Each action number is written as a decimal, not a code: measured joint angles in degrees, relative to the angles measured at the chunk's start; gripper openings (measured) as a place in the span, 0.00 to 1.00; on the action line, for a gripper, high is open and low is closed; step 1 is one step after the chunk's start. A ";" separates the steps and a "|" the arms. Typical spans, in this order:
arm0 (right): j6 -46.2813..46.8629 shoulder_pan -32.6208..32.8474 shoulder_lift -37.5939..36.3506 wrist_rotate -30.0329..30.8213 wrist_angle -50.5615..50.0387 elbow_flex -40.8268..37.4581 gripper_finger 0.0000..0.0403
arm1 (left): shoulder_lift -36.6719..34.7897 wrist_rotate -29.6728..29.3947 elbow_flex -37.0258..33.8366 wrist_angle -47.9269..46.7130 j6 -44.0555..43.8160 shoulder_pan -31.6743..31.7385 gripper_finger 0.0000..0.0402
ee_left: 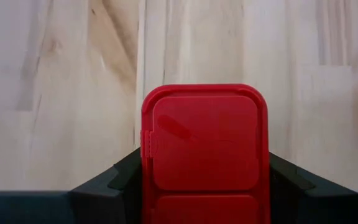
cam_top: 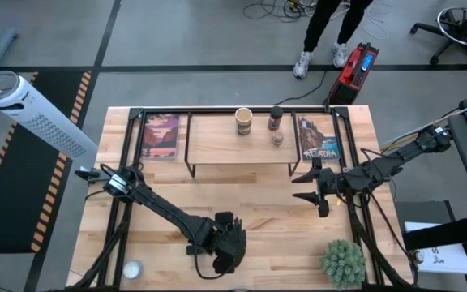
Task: Shelf spices
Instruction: Remove the red seasoning can from the shelf, then remove the yellow seasoning bottle from the shelf
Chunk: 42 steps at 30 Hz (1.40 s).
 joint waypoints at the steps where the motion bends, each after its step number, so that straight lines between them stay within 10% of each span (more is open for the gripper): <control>1: -0.01 0.00 0.01 0.00 -0.03 0.00 0.49 | 0.00 0.37 -0.08 0.17 -0.08 0.00 0.50; 27: 0.03 0.00 0.00 -0.11 -0.01 0.00 0.49 | -0.52 2.76 2.03 -0.22 2.01 0.07 0.72; 35: 0.12 0.00 0.01 -0.17 0.01 0.00 0.49 | -0.55 1.70 11.58 -11.25 4.14 0.89 0.71; 42: -0.01 0.00 0.00 -0.26 1.08 0.00 0.49 | -0.74 -12.07 27.60 -23.48 8.11 4.64 0.68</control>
